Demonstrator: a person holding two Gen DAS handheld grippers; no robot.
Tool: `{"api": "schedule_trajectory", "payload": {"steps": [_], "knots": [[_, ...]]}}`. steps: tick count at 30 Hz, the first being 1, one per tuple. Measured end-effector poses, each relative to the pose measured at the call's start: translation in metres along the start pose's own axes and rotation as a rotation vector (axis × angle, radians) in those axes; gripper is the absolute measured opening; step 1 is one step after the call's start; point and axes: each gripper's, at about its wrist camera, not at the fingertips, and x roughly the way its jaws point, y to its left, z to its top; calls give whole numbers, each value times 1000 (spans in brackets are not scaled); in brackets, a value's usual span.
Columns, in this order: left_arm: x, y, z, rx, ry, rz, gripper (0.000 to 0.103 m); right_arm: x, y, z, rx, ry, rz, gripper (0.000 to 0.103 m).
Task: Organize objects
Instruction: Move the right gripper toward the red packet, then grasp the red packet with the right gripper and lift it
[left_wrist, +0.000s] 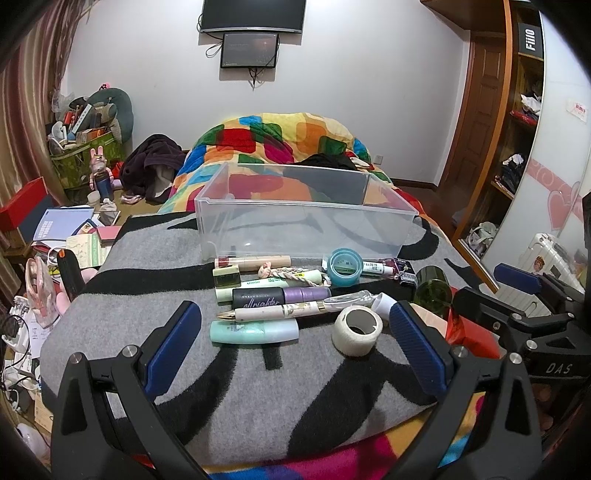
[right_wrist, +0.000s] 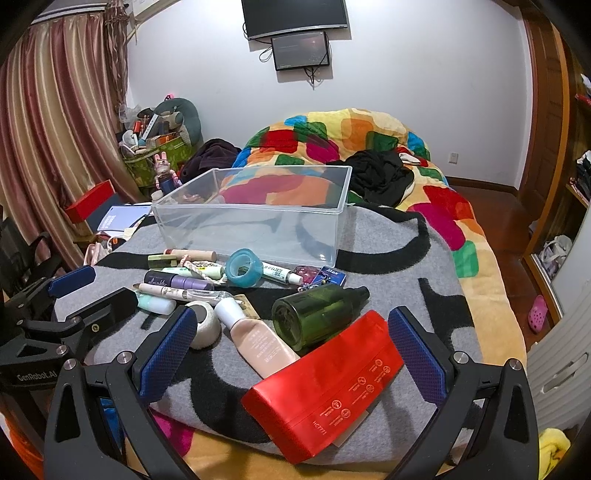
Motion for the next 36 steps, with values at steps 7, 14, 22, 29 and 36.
{"api": "schedule_trajectory", "payload": {"steps": [7, 14, 22, 29, 36], "knots": [[2, 1, -4, -2, 9, 0, 103, 0, -1, -1, 8, 1, -2, 103], [3, 2, -6, -3, 20, -5, 103, 1, -7, -3, 30, 6, -20, 103], [7, 7, -12, -2, 50, 3, 103, 10, -21, -9, 99, 43, -77, 103], [20, 29, -33, -27, 129, 58, 103, 17, -46, -26, 197, 113, -117, 103], [43, 40, -29, -57, 177, 72, 103, 20, -43, -35, 206, 168, -72, 103]]}}
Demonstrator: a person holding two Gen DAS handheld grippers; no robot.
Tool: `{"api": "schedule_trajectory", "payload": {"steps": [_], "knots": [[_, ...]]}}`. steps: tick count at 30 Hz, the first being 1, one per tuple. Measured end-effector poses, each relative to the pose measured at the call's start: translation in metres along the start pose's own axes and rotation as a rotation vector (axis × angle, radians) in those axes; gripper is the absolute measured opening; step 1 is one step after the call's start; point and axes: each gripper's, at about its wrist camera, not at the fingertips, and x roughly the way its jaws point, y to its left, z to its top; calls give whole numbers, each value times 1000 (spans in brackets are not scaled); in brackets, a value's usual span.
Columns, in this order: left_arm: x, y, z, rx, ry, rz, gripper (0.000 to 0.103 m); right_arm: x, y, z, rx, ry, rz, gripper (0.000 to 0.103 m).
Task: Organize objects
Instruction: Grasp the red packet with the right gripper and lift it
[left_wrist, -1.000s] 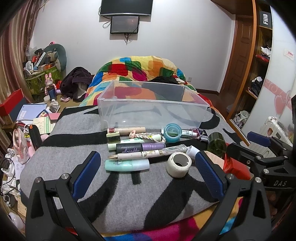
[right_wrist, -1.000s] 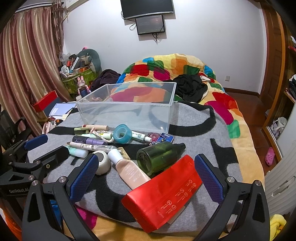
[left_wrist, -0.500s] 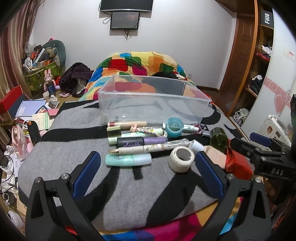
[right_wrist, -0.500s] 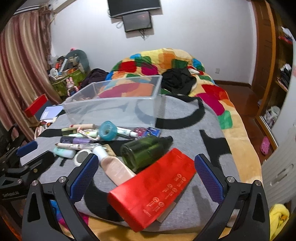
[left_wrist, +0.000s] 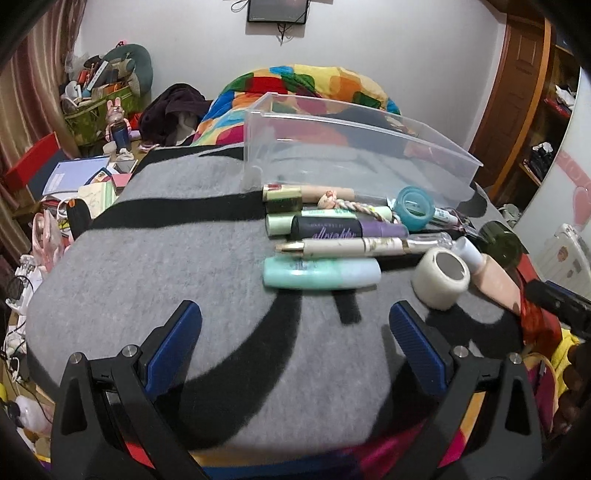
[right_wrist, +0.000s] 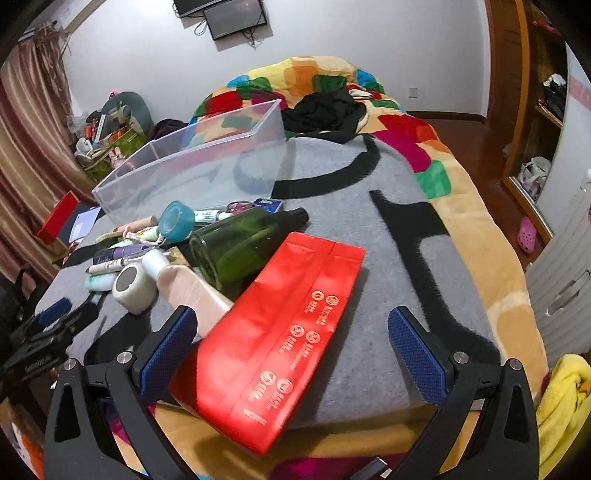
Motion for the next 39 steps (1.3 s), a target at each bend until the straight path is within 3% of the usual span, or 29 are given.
{"api": "schedule_trajectory", "payload": {"steps": [5, 8, 13, 14, 17, 19, 21, 23, 32, 39], "knots": [[16, -11, 9, 44, 28, 17, 103, 7, 7, 2, -17, 32, 32, 103], [23, -16, 13, 64, 30, 49, 103, 10, 3, 2, -14, 39, 5, 103], [26, -14, 14, 37, 4, 52, 103, -2, -11, -5, 8, 33, 12, 102], [26, -15, 14, 34, -3, 55, 101, -4, -10, -8, -2, 27, 1, 100], [24, -17, 14, 45, -24, 73, 85, -4, -10, -13, -27, 21, -28, 77], [22, -17, 13, 48, -31, 67, 75, -6, -11, -12, -29, 6, -27, 72], [20, -17, 12, 51, -33, 69, 73, -7, -11, -11, -30, 4, -5, 59], [18, -15, 10, 45, -39, 65, 73, -7, -10, -11, -39, 0, 5, 53], [1, -7, 5, 23, -57, 58, 73, -19, -14, -3, -21, -50, 13, 51], [-24, -7, 12, 21, -120, 47, 73, -43, -5, 24, -49, -158, 24, 51]]}}
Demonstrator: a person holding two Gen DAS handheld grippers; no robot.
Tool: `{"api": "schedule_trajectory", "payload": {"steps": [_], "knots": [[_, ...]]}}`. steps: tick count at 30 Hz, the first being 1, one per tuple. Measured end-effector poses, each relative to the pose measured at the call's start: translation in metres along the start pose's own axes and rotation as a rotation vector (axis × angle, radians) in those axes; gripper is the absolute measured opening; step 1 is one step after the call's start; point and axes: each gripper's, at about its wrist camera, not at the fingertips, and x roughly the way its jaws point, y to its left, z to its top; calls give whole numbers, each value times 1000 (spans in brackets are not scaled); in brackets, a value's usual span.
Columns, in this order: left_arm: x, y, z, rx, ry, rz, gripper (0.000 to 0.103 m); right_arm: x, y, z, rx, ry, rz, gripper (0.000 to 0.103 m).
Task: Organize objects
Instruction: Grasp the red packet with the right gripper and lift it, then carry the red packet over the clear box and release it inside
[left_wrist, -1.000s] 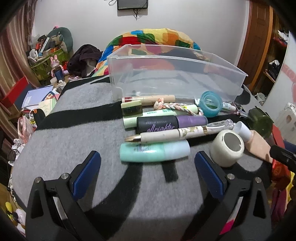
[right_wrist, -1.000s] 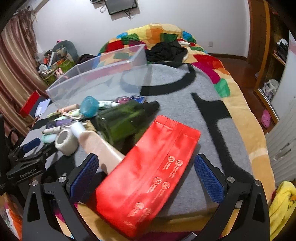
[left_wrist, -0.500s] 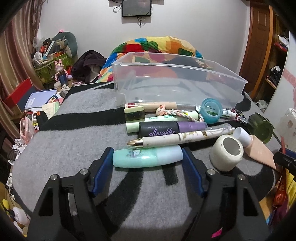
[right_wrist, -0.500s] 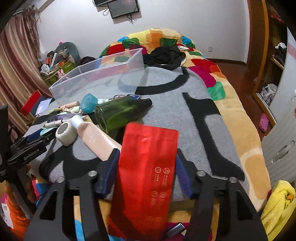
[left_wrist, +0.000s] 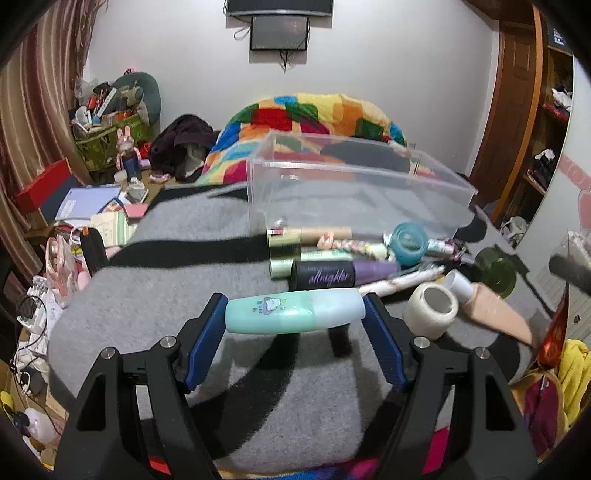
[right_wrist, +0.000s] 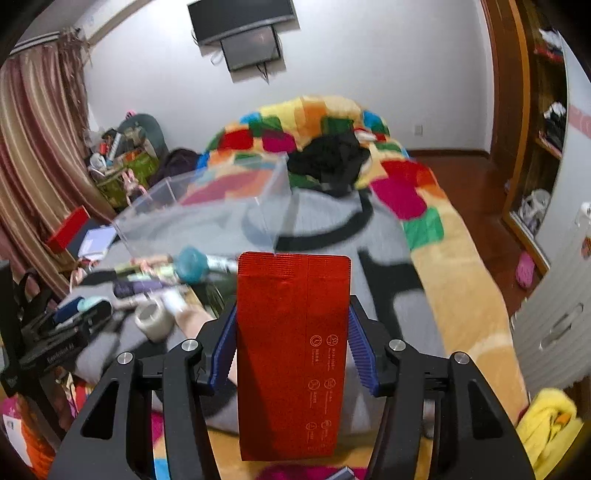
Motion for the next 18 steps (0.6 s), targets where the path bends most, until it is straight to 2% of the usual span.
{"api": "schedule_trajectory", "payload": {"steps": [9, 18], "knots": [[-14, -4, 35, 18, -82, -39, 73, -9, 28, 56, -96, -132, 26, 50], [4, -5, 87, 43, -114, -58, 73, 6, 69, 114, -196, -244, 22, 50]]}}
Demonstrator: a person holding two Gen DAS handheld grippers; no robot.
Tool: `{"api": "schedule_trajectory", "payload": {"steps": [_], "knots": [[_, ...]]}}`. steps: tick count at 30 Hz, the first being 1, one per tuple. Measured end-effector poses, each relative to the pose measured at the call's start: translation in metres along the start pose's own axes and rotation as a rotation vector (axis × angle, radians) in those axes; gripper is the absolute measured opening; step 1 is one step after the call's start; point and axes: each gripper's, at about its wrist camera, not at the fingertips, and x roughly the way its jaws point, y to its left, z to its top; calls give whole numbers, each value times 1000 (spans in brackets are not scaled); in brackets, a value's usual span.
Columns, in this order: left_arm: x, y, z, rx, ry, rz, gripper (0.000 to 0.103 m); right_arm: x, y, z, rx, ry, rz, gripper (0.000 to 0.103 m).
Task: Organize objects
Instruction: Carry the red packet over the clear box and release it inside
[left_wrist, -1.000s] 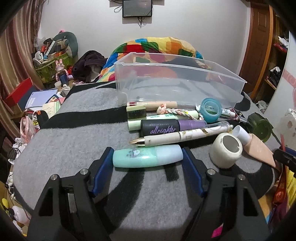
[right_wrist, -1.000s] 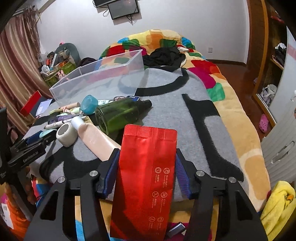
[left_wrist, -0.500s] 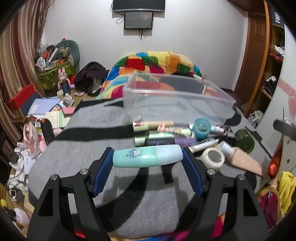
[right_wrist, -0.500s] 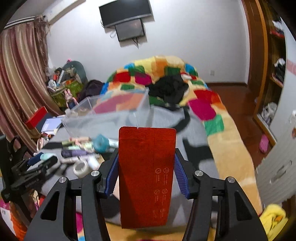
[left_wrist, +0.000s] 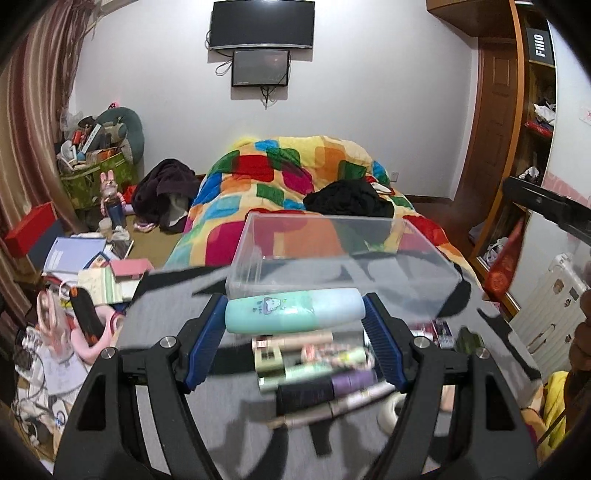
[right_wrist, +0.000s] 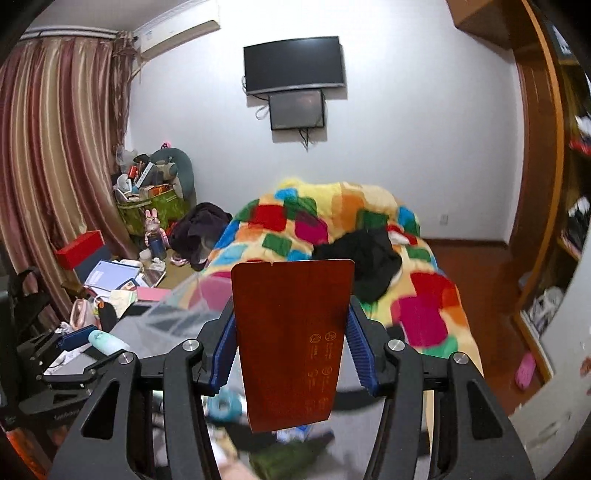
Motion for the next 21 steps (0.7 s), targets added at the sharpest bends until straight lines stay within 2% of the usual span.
{"api": "schedule_trajectory", "payload": {"steps": [5, 10, 14, 21], "knots": [[31, 8, 25, -7, 35, 1, 73, 40, 16, 19, -49, 3, -21, 50], [73, 14, 37, -13, 105, 7, 73, 89, 21, 15, -76, 100, -44, 50], [103, 16, 34, -20, 187, -20, 73, 116, 23, 7, -80, 196, 2, 49], [108, 11, 29, -7, 208, -52, 73, 138, 33, -7, -121, 299, 85, 50]]}}
